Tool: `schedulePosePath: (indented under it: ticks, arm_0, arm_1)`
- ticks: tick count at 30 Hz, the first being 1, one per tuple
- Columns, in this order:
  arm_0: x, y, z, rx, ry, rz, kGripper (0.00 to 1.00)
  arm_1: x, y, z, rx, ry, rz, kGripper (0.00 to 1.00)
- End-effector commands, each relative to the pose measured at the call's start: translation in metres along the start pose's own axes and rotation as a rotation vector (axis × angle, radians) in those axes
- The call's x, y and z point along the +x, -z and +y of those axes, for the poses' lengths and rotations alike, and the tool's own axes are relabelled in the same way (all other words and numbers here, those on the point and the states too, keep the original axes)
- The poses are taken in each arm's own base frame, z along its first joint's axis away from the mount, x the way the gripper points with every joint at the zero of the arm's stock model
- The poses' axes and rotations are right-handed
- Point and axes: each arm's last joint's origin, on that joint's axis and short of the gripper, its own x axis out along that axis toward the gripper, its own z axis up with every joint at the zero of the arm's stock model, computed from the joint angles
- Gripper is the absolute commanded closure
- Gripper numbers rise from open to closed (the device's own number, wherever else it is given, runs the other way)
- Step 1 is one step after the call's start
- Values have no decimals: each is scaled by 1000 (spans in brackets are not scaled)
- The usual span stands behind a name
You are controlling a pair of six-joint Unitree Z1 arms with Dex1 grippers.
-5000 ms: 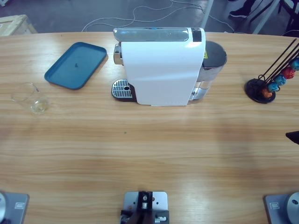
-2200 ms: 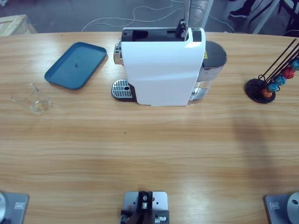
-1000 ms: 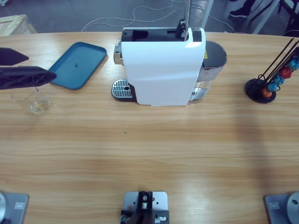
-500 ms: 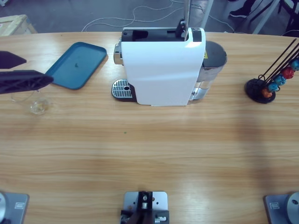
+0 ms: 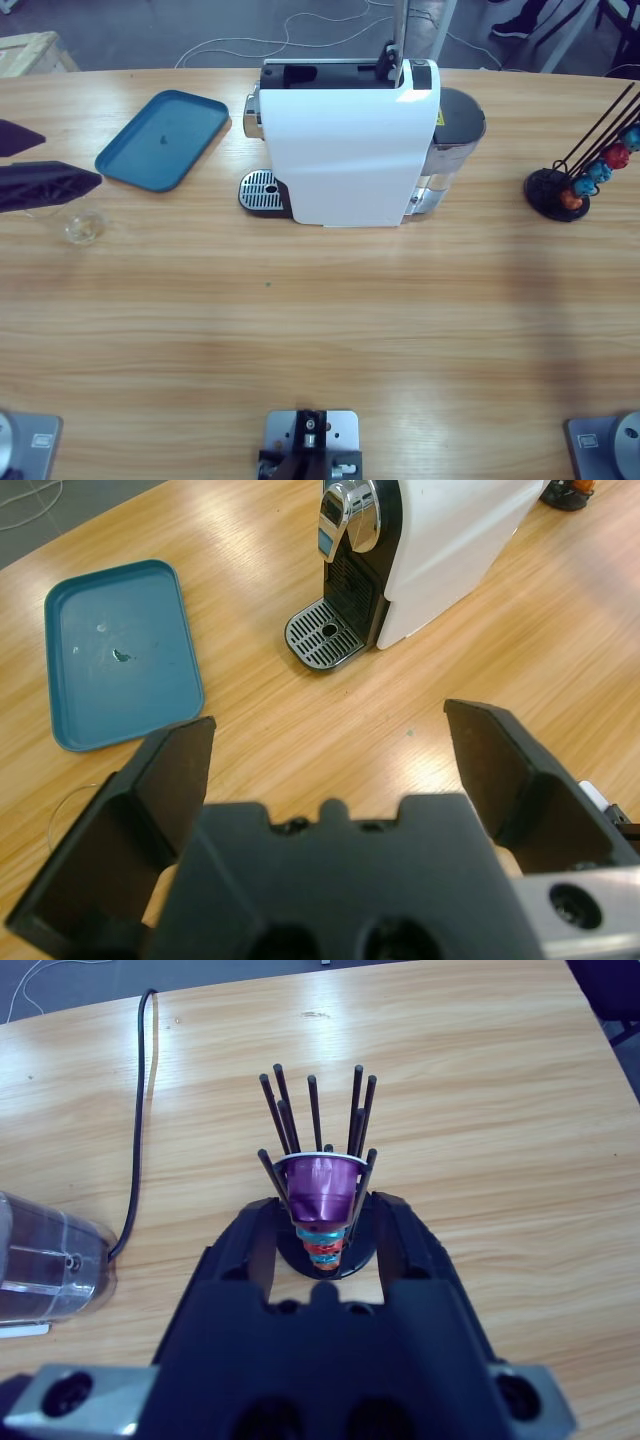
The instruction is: Pour coffee
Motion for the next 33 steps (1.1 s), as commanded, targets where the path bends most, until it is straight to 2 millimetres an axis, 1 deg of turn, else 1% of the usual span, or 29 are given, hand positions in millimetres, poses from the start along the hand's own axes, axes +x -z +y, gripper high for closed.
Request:
schedulePosePath:
  ticks: [1, 2, 6, 7, 8, 9, 17, 18, 24, 27, 30, 33]
  arm_0:
    - [-1, 13, 0, -11, 8, 13, 9]
    - [-1, 13, 0, -12, 8, 13, 9]
    - [1, 14, 0, -18, 9, 12, 9]
    - [1, 15, 0, -21, 9, 10, 9]
    - [1, 15, 0, -22, 9, 10, 9]
    - [1, 15, 0, -24, 9, 10, 9]
    - [-1, 21, 1, -35, 9, 10, 11]
    - [-1, 22, 1, -35, 9, 11, 10]
    - [-1, 22, 1, -38, 9, 6, 13]
    - [-1, 23, 2, -37, 9, 6, 11]
    - [-1, 23, 2, -37, 9, 6, 11]
    - [-1, 23, 2, -36, 10, 1, 13]
  arm_1:
    - [13, 8, -2, 7, 27, 64, 636]
    - [13, 8, -2, 9, 32, 62, 685]
    - [12, 5, -3, 20, 29, 54, 706]
    - [12, 5, -3, 21, 29, 53, 771]
    - [11, 4, -3, 23, 28, 51, 922]
    - [11, 4, -3, 23, 25, 49, 948]
    - [9, 3, -2, 26, 21, 49, 968]
    - [9, 2, -2, 26, 21, 47, 994]
    - [-1, -7, -3, 33, 20, 7, 1000]
    - [-18, -26, -3, 46, 14, -52, 1000]
    - [-39, -48, -3, 55, 15, -102, 1000]
    - [-62, -52, -7, 78, 22, -132, 1000]
